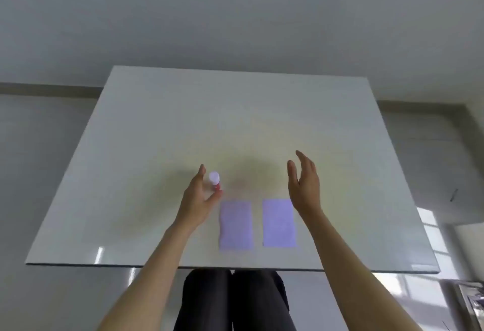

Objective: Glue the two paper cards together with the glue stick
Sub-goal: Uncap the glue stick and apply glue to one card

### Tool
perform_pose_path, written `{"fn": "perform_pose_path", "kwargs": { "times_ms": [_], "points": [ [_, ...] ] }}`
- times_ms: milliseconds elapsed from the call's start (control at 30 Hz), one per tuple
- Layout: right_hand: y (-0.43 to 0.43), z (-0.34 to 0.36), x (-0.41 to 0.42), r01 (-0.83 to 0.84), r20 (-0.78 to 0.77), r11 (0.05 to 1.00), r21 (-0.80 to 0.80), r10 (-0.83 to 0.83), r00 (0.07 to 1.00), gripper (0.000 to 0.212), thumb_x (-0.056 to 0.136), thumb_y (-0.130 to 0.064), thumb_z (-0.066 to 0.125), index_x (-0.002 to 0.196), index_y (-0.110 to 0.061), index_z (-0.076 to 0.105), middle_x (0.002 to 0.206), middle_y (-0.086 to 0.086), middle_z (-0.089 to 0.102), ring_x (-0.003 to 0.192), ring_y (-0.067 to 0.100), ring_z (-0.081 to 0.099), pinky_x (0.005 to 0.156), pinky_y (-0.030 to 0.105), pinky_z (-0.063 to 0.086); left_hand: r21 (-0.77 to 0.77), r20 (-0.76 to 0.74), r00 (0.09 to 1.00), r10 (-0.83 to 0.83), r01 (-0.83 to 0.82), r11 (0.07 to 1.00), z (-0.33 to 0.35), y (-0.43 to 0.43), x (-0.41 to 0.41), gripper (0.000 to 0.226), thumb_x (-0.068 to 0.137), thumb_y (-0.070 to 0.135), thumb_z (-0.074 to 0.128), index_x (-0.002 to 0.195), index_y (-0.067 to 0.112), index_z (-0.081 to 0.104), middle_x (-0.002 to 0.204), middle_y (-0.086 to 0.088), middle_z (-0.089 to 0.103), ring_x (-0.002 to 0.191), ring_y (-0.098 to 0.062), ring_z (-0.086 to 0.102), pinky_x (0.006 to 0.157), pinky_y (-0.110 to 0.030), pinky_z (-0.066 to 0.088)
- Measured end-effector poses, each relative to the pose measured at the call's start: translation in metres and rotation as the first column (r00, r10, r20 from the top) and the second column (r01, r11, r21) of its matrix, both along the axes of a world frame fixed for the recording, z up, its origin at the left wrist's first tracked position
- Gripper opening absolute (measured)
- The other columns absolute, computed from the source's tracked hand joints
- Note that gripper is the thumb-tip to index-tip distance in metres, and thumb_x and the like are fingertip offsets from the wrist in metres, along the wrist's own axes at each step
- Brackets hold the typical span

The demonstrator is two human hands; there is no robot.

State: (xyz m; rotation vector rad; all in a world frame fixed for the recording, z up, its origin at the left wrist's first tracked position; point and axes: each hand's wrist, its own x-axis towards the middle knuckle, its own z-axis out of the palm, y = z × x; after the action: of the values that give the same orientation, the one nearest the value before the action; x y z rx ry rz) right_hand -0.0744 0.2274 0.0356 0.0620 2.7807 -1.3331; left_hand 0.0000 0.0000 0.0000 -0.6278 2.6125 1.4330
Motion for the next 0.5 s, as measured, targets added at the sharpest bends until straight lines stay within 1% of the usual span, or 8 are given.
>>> {"fn": "perform_pose_path", "kwargs": {
  "times_ms": [33,100,167,233,300,367,400,500],
  "points": [
    [-0.001,-0.006,-0.001,0.028,-0.086,0.997,-0.067,-0.034,0.996,0.045,0.098,-0.031,0.04,0.138,-0.01,0.041,0.141,0.008,0.046,0.131,0.022,0.044,0.106,0.033,0.037,-0.014,-0.076,0.997,0.017,-0.018,1.0,-0.008,-0.001,-0.002,0.061,0.087,0.026,0.064,0.141,0.013,0.039,0.138,0.004,0.05,0.129,-0.012,0.045,0.098,-0.014,0.031],
    [-0.002,-0.015,-0.001,0.038,-0.215,0.989,-0.142,-0.068,0.974,0.042,0.098,-0.028,0.042,0.137,-0.012,0.042,0.138,0.008,0.048,0.127,0.022,0.047,0.104,0.038,0.041,-0.042,-0.173,0.984,0.035,-0.043,0.998,-0.022,-0.006,-0.008,0.028,0.087,0.025,0.064,0.114,0.018,0.062,0.11,0.013,0.064,0.11,-0.008,0.059,0.082,-0.002,0.037],
    [-0.006,-0.019,0.003,0.015,-0.282,0.981,-0.196,-0.071,0.957,0.041,0.098,-0.028,0.043,0.136,-0.014,0.044,0.136,0.005,0.049,0.125,0.019,0.048,0.102,0.035,0.043,-0.037,-0.264,0.962,0.069,-0.082,0.996,-0.029,-0.008,-0.011,0.012,0.085,0.022,0.065,0.095,0.017,0.069,0.092,0.015,0.068,0.092,0.003,0.064,0.071,0.003,0.038],
    [-0.01,-0.021,0.015,-0.013,-0.343,0.963,-0.268,-0.082,0.936,0.039,0.097,-0.03,0.043,0.133,-0.016,0.048,0.13,0.002,0.054,0.117,0.016,0.054,0.094,0.023,0.045,-0.006,-0.362,0.927,0.103,-0.112,0.994,-0.03,-0.003,-0.008,0.008,0.082,0.02,0.067,0.088,0.016,0.07,0.082,0.014,0.07,0.076,0.017,0.061,0.067,0.002,0.04],
    [-0.013,-0.018,0.03,-0.064,-0.39,0.925,-0.373,-0.094,0.916,0.036,0.096,-0.035,0.041,0.124,-0.018,0.055,0.11,-0.001,0.063,0.095,0.011,0.063,0.077,0.011,0.046,0.016,-0.459,0.883,0.102,-0.106,0.994,-0.026,0.005,0.001,0.007,0.08,0.019,0.07,0.087,0.019,0.07,0.073,0.017,0.069,0.066,0.015,0.06,0.063,0.0,0.04],
    [-0.015,-0.014,0.054,-0.157,-0.408,0.89,-0.428,-0.035,0.912,0.037,0.092,-0.042,0.041,0.113,-0.019,0.061,0.082,0.001,0.067,0.067,0.005,0.064,0.062,0.011,0.047,-0.014,-0.545,0.836,0.06,-0.081,0.997,-0.019,0.017,0.019,0.018,0.078,0.018,0.072,0.094,0.027,0.068,0.076,0.019,0.066,0.067,0.011,0.059,0.063,-0.002,0.04],
    [-0.016,-0.012,0.068,-0.197,-0.41,0.89,-0.411,0.013,0.912,0.039,0.089,-0.046,0.042,0.108,-0.02,0.063,0.072,0.004,0.067,0.057,0.001,0.061,0.057,0.012,0.046,-0.048,-0.576,0.817,0.021,-0.06,0.997,-0.015,0.024,0.031,0.022,0.077,0.019,0.074,0.097,0.028,0.068,0.078,0.017,0.064,0.069,0.008,0.058,0.064,-0.003,0.04],
    [-0.018,-0.005,0.101,-0.243,-0.302,0.921,-0.304,0.149,0.942,0.048,0.08,-0.062,0.048,0.098,-0.02,0.066,0.06,0.016,0.065,0.04,0.001,0.053,0.052,0.022,0.042,-0.222,-0.611,0.782,-0.123,-0.02,0.975,0.001,0.044,0.06,0.03,0.073,0.019,0.077,0.103,0.021,0.072,0.08,0.009,0.06,0.071,-0.002,0.053,0.069,-0.004,0.037]
  ]
}}
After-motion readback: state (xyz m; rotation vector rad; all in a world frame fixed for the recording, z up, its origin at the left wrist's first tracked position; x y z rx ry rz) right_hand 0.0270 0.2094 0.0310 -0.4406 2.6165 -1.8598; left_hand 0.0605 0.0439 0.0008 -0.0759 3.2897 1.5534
